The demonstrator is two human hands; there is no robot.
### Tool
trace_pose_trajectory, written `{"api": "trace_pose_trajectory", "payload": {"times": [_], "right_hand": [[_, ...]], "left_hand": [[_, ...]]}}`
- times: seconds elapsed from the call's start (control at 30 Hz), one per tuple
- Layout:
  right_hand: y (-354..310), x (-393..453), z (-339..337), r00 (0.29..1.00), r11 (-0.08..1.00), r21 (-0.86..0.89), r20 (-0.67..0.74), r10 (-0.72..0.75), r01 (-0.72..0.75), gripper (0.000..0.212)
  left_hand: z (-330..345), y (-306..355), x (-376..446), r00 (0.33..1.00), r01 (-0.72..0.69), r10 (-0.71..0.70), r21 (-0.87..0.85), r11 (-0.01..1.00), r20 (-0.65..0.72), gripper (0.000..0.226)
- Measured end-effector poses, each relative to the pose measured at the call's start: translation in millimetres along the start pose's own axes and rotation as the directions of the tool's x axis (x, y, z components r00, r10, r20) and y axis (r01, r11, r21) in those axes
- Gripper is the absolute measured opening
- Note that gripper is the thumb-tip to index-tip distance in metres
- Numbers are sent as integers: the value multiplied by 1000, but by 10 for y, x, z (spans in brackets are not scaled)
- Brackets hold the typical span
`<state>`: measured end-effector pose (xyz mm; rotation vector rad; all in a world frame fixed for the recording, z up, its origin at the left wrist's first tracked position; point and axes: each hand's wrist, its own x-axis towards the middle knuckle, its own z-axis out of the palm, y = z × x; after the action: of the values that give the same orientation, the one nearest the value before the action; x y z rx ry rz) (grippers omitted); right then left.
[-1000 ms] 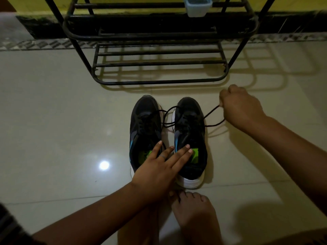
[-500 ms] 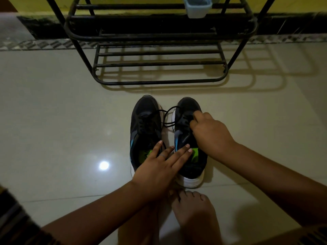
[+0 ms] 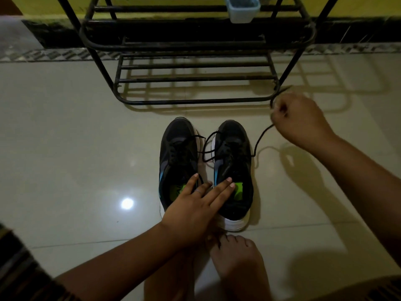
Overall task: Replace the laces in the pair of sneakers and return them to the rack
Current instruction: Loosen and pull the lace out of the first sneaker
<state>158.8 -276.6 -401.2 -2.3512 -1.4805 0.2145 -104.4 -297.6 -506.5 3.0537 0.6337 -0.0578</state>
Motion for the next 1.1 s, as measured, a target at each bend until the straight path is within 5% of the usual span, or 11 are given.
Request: {"api": "trace_pose_trajectory", "payload": {"times": [0.1,0.37,0.47,0.63,1.0,1.1], "right_hand": [[12,-143,124,951,995,-87,303,65,-40,25],[-179,-603,540,897,988,-21,421,-132,155,46],[-170,-672,645,918,984,-63,375,-130,165,46],[-99,-686,677,954,994,92,300,30,-61,41],[-58,-569,685,945,980,192,306,-116,58,21],[-118,-668,705,933,973,81,278,-230,216,44]], "left_hand": [[-21,6,10,1000,10,-10,-21,1000,1,71],[-33,-1,9,1000,0,0,-46,999,8,68],[-43,-3,16,1000,-4,4,-35,999,-9,67],[-36,-1,17,1000,7,-8,-19,1000,-15,61],[-29,17,10,1000,-4,4,1,1000,-6,64],[-28,21,27,1000,5,-5,3,1000,-14,63]]}}
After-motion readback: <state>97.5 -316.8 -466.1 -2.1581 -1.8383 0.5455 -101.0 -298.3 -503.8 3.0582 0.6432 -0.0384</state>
